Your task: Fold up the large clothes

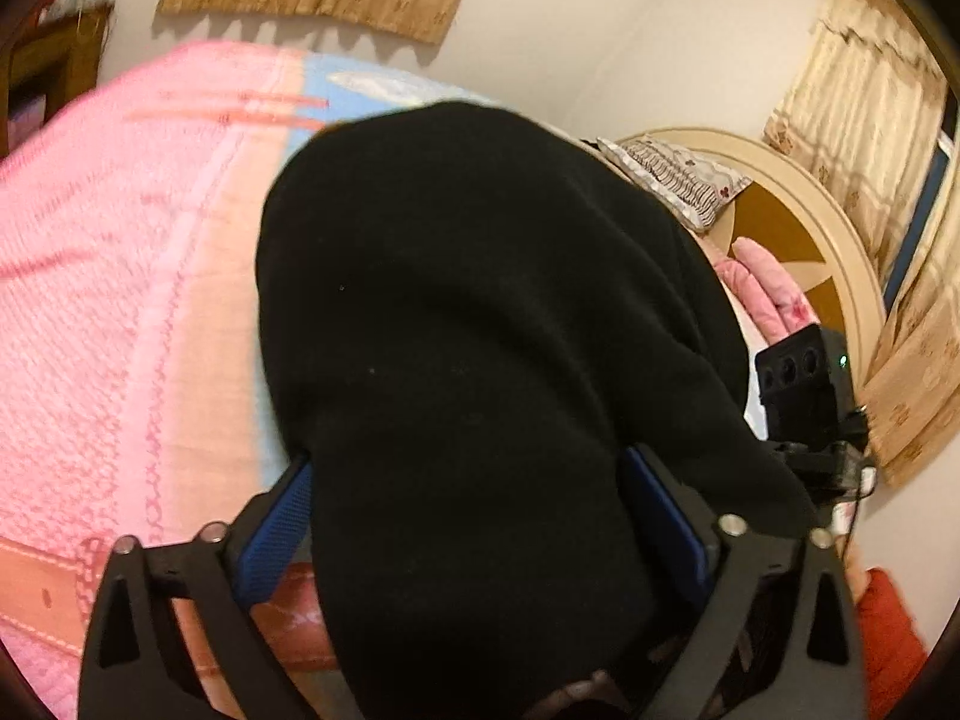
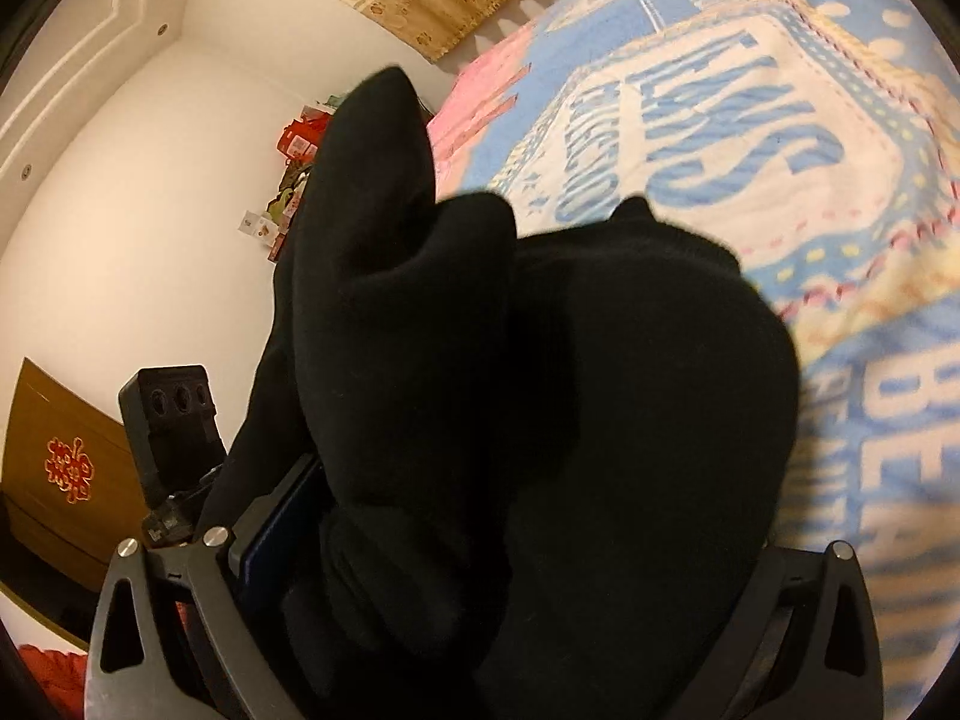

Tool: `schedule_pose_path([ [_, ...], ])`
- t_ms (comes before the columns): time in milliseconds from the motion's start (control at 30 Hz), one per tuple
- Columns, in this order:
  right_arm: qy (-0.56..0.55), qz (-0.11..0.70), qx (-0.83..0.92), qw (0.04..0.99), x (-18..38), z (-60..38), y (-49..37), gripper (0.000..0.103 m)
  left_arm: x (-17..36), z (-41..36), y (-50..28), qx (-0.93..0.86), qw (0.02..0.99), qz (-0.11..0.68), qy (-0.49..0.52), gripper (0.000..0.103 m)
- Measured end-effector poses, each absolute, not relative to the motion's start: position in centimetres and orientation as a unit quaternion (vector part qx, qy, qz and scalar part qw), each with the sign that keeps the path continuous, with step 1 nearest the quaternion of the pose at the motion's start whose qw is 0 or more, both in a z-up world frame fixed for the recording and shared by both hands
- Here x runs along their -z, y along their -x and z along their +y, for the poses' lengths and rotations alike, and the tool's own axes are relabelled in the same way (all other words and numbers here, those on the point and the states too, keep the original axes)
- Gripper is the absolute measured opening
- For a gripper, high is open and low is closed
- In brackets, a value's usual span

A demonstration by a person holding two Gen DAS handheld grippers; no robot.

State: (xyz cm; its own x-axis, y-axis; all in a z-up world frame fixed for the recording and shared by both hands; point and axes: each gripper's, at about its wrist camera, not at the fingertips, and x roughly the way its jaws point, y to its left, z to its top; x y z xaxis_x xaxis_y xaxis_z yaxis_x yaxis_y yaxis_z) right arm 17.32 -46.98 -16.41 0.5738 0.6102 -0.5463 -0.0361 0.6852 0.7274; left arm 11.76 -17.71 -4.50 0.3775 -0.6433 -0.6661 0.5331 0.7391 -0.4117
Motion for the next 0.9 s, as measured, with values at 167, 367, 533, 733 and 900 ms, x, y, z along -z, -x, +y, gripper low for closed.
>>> schedule_pose_path([
  [167,-0.371,0.390,-0.225,0.812,14.8,-45.4,-14.3,0.090,2.8,-18.3,-9.7,0.350,0.848,0.396,0.037,0.074],
  [367,-0.365,0.348,-0.251,0.826,11.5,-42.7,-10.5,0.090,0.8,-18.9,-7.5,0.350,0.859,0.373,0.005,0.066],
  [533,-0.354,0.355,-0.213,0.838,11.2,-43.1,-9.3,0.089,0.7,-20.2,-7.1,0.328,0.869,0.369,-0.051,0.066],
  [733,-0.384,0.346,-0.188,0.835,13.3,-44.8,-7.9,0.085,1.0,-20.8,-7.6,0.305,0.876,0.358,-0.105,0.067],
  [900,-0.391,0.352,-0.196,0.828,13.9,-44.7,-8.0,0.086,1.3,-20.2,-7.4,0.303,0.882,0.333,-0.140,0.072],
])
